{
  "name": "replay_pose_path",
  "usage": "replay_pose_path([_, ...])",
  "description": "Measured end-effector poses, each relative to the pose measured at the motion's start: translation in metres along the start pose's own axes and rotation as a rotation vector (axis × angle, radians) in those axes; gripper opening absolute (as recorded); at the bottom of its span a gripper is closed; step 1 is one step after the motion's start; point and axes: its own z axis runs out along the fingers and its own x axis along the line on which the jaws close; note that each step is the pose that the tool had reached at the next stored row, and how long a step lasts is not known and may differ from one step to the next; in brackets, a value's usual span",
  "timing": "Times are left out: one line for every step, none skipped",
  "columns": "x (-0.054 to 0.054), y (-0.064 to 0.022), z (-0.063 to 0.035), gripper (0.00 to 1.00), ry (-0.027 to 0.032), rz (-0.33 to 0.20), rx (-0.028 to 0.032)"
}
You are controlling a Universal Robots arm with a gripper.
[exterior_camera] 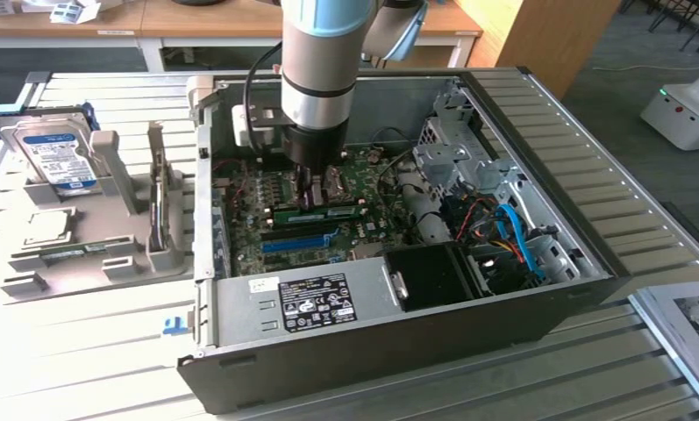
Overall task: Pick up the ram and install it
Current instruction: 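Press down the ram until it locks into place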
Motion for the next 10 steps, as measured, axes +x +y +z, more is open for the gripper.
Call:
replay_pose_path([0.0000, 0.0000, 0.0001, 0.10, 0.0000, 0.000, 0.0000])
replay_pose_path([0.0000, 0.0000, 0.0002, 0.10, 0.0000, 0.000, 0.0000])
replay_pose_path([0.0000, 0.0000, 0.0002, 0.10, 0.0000, 0.000, 0.0000])
replay_pose_path([0.0000, 0.0000, 0.0002, 0.10, 0.0000, 0.000, 0.0000])
replay_pose_path([0.0000, 0.0000, 0.0003, 0.10, 0.0000, 0.000, 0.0001])
replay_pose_path([0.0000, 0.0000, 0.0003, 0.10, 0.0000, 0.000, 0.0001])
replay_pose_path([0.0000, 0.0000, 0.0003, 0.10, 0.0000, 0.000, 0.0000])
replay_pose_path([0.0000, 0.0000, 0.0003, 0.10, 0.0000, 0.000, 0.0000])
replay_pose_path([0.0000, 0.0000, 0.0005, 0.10, 0.0000, 0.000, 0.0000])
replay_pose_path([0.0000, 0.0000, 0.0007, 0.10, -0.0001, 0.000, 0.0000])
